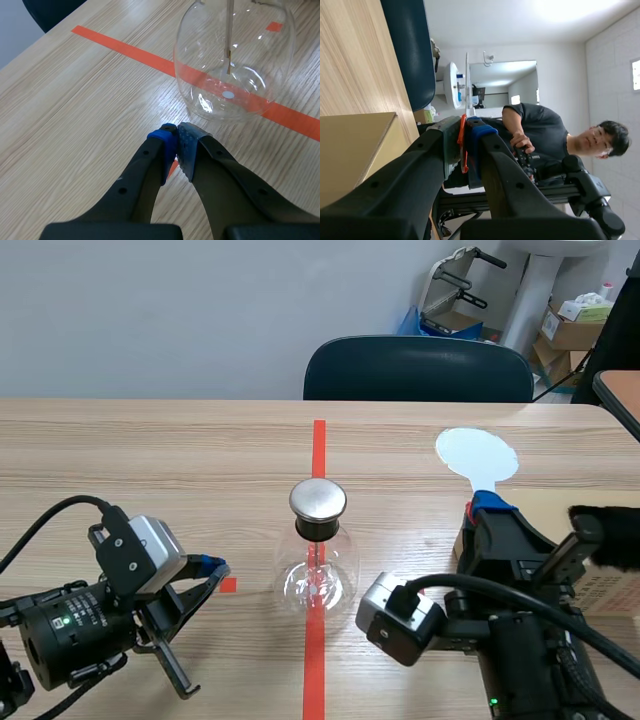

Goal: Do the electroscope experiment

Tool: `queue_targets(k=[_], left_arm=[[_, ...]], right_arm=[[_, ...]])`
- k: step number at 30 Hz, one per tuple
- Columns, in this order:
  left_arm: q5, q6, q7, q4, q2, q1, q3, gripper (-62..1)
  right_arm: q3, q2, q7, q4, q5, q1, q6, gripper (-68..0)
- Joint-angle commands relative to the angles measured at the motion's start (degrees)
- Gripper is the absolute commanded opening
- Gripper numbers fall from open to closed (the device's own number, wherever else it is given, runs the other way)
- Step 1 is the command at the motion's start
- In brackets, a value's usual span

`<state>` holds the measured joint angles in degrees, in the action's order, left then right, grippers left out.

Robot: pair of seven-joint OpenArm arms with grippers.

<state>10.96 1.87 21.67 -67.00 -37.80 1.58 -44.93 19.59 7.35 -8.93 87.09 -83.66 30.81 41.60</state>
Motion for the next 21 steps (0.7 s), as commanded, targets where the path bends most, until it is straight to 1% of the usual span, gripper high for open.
queue_targets(k=[1, 5, 7, 9, 11, 13, 14, 16, 18, 21], left_arm=[[0.2, 0.1, 0.8, -1.2, 0.5, -0.2, 0.2, -59.7], [0.2, 0.1, 1.4, -1.2, 0.5, -0.2, 0.2, -59.6], [0.2, 0.1, 1.7, -1.2, 0.5, -0.1, 0.2, -59.7], [0.2, 0.1, 2.1, -1.2, 0.4, -0.2, 0.2, -59.6], [0.2, 0.0, 2.5, -1.2, -0.1, -0.2, 0.2, -59.7], [0.2, -0.3, 4.3, -1.2, -1.1, -0.3, 0.2, -59.6], [0.2, -0.6, 5.4, -1.4, -1.7, -0.5, 0.2, -59.6], [0.4, -2.1, 7.3, -2.3, -3.3, -1.1, 0.2, -58.6], [0.5, -3.8, 8.8, -4.0, -5.0, -2.1, 0.0, -53.6], [0.5, -5.4, 10.9, -7.3, -7.6, -4.6, -0.1, -39.9]], right_arm=[[-0.5, 2.1, -0.7, 0.6, 0.0, -0.3, 3.3, -65.7], [-1.2, 4.4, -1.2, 1.2, 0.0, 2.0, 3.3, -65.6], [-2.4, 5.0, -0.2, 2.3, 0.0, 3.6, 3.3, -65.6], [-4.3, 5.3, 2.5, 3.6, 0.9, 5.4, 3.3, -65.6], [-6.4, 5.4, 6.1, 4.7, 3.5, 7.1, 3.3, -65.6], [-8.7, 5.3, 9.8, 5.0, 5.9, 8.5, 3.3, -65.6], [-9.6, 5.3, 11.5, 5.0, 7.0, 9.1, 3.3, -65.6], [-11.6, 5.3, 15.0, 5.0, 9.7, 10.1, 3.3, -65.6], [-13.6, 5.2, 18.3, 4.9, 12.4, 10.4, 3.3, -65.6], [-17.0, 3.5, 22.4, 4.8, 14.4, 10.3, 3.3, -65.6]])
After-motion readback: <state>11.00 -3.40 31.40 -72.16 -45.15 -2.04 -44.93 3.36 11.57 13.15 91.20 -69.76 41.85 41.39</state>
